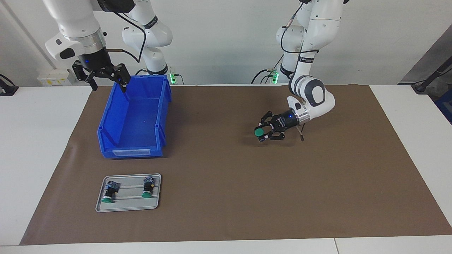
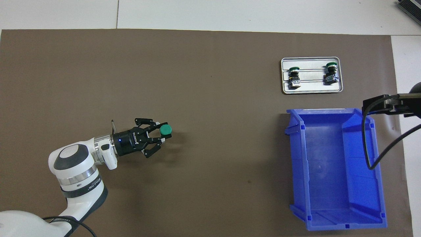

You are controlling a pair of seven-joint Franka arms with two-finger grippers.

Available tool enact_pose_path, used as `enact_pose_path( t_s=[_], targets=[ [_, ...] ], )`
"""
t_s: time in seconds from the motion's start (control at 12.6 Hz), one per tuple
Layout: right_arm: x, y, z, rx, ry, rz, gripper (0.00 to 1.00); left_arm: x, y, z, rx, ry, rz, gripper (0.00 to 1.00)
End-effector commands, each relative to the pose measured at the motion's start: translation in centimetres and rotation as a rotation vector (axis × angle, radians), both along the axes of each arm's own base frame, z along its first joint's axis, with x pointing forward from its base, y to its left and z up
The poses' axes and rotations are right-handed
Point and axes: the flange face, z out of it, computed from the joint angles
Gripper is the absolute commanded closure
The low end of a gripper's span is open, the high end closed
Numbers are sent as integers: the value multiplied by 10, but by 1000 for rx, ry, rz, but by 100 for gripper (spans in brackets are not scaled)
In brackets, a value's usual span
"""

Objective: Place and press button with both arms

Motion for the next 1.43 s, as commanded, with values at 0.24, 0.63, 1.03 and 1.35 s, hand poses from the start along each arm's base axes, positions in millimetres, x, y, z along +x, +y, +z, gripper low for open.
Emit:
enact_pose_path(
  t_s=[0.24, 0.63, 1.03, 1.35],
  targets=[
    [-5, -4, -2, 22, 12, 7, 0, -17, 2, -9, -7, -44, 30, 100],
    [-5, -4, -2, 22, 12, 7, 0, -19, 5, -13, 20, -38, 36, 100],
    [-6, -3, -2, 22, 12, 8, 0, -19, 8, -14, 19, -27, 45, 20],
    [-6, -3, -2, 24, 13, 8, 0, -11, 14, -8, 18, -16, 45, 19]
  ],
)
